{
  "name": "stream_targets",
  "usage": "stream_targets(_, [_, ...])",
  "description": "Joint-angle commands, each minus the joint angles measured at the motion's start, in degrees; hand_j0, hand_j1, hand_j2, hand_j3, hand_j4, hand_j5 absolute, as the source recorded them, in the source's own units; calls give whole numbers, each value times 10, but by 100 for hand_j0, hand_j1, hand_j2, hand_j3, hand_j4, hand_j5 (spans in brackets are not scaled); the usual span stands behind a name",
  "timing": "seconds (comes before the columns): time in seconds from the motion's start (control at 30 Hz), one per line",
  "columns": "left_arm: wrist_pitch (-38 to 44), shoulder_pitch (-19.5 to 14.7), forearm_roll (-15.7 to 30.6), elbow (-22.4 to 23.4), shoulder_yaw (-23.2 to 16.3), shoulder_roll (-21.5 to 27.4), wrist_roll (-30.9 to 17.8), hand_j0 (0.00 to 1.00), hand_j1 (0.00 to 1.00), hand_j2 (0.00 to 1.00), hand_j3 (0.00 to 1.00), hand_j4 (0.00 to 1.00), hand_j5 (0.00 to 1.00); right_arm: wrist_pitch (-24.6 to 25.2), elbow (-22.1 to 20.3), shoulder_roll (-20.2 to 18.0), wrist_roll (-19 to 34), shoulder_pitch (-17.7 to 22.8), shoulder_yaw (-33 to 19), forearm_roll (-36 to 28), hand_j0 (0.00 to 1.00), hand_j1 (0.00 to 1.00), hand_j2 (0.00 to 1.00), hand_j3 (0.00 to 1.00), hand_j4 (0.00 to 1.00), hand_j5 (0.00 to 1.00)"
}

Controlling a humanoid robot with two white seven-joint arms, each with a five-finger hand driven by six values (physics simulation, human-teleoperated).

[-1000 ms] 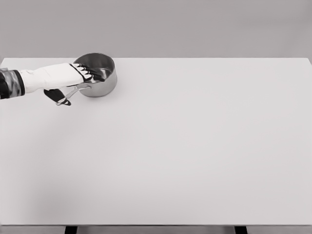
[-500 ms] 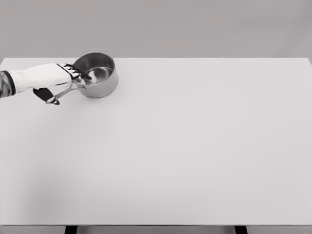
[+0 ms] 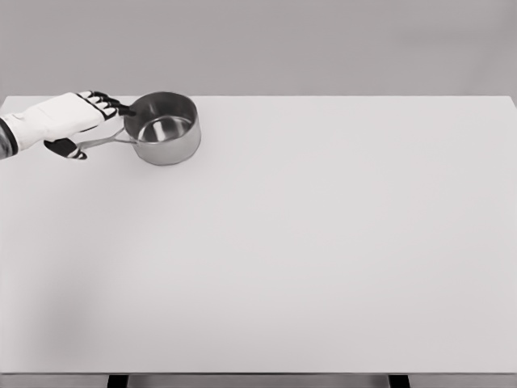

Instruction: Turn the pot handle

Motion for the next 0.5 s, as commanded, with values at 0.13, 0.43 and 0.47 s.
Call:
stream_targets(0.13, [38, 0, -62, 13, -1, -4, 62, 100, 100, 100, 100, 100, 100, 0, 1, 0, 0, 0, 0, 0, 100, 100, 100, 100, 100, 100])
stream_targets(0.43, [111, 0, -101, 23, -6, -9, 112, 100, 100, 100, 100, 100, 100, 0, 0, 0, 0, 0, 0, 0, 100, 100, 100, 100, 100, 100])
stream_targets(0.47, [112, 0, -101, 23, -6, -12, 114, 100, 100, 100, 100, 100, 100, 0, 1, 0, 0, 0, 0, 0, 100, 100, 100, 100, 100, 100])
